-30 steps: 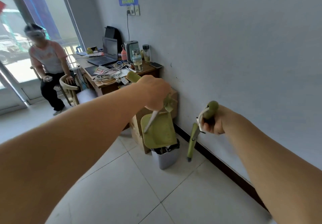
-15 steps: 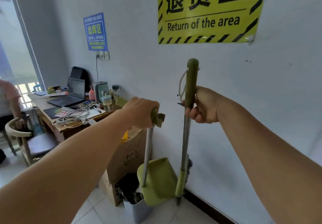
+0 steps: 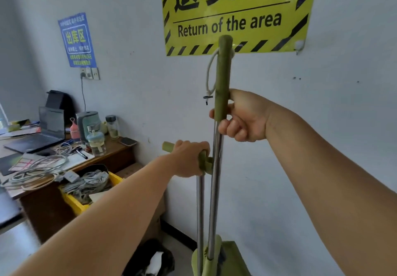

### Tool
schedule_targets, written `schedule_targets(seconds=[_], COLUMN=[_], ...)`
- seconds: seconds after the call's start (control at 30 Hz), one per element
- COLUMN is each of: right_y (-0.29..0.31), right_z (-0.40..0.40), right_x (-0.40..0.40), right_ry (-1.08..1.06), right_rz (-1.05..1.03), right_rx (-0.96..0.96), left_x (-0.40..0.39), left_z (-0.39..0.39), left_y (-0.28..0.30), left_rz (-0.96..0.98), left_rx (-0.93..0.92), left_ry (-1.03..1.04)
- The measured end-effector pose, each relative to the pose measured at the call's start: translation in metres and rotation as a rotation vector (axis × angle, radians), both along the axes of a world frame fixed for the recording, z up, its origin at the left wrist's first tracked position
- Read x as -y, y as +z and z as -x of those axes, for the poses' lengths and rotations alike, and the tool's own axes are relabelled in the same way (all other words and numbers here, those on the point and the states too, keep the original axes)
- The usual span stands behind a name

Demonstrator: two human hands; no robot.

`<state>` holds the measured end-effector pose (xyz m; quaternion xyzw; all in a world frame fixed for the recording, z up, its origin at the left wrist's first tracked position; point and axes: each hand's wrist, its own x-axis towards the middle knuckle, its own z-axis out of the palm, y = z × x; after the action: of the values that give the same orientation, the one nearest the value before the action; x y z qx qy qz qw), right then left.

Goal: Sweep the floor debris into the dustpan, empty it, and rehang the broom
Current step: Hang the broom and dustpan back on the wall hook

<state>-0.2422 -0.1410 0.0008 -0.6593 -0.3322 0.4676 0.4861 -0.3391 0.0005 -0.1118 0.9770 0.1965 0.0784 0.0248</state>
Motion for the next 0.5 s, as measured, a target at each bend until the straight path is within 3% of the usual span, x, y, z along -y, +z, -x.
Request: schedule_targets(seconds=[0.3,0.5], right_y=[0.000,-0.004], right_z=[-0.058,-0.077], right_x=[-0.039,-0.049], right_ry=[-0.008,-0.067], right_rz=[-0.013,-0.053], right_rx=[-0.028,-0.047], left_x=[-0.036,-0.035], left_z=[-0.069,-0.105], left_y=[-0.001,-0.003], left_rz=[0.191,0.186], left_rx=[-0.116,0.099], left_ry=[-0.012,-0.011])
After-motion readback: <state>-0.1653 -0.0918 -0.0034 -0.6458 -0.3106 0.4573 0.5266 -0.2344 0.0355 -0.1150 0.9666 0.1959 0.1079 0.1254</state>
